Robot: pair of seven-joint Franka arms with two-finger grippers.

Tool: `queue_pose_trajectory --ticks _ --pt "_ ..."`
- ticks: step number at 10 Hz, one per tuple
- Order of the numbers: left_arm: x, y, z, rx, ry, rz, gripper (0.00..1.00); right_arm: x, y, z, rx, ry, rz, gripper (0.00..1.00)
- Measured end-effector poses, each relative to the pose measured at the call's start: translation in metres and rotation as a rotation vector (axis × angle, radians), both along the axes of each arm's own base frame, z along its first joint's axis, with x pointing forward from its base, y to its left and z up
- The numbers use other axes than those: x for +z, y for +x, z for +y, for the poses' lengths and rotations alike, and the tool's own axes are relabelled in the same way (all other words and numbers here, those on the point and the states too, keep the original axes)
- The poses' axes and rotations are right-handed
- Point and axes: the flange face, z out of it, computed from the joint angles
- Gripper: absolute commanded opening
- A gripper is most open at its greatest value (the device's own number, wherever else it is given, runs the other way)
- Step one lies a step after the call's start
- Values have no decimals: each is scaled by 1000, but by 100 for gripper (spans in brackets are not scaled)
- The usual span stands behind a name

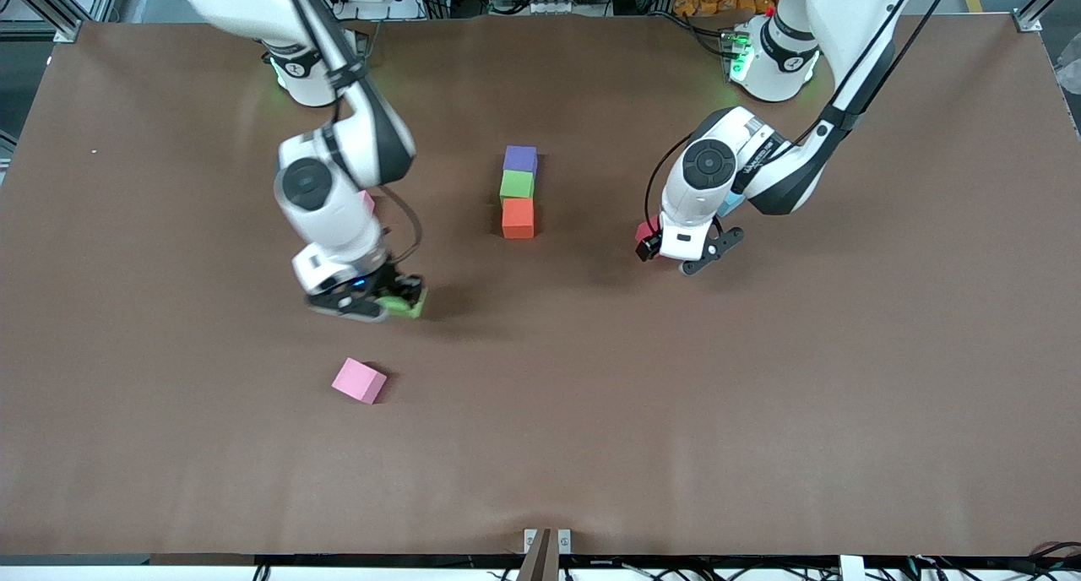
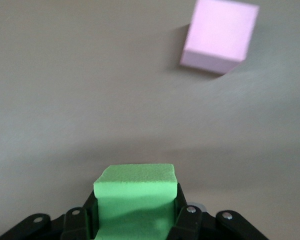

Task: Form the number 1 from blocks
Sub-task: 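Grasp the red cube with the left gripper while the right carries green, then place the green cube below orange while the left gripper lifts red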

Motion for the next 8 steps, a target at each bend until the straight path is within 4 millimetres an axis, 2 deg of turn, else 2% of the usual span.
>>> queue_pose_trajectory --ticks 4,6,7,8 --pt "-11 -11 -6 -11 -6 19 100 -18 -25 85 64 -10 -11 54" --pt "-16 -16 -11 -21 -12 27 100 -29 -37 120 69 -12 -18 55" --pt "-19 -18 -13 -26 -15 32 64 -37 -46 135 68 -12 -21 55" --pt "-22 -21 -17 -33 -16 37 10 -44 -57 148 70 -12 -22 55"
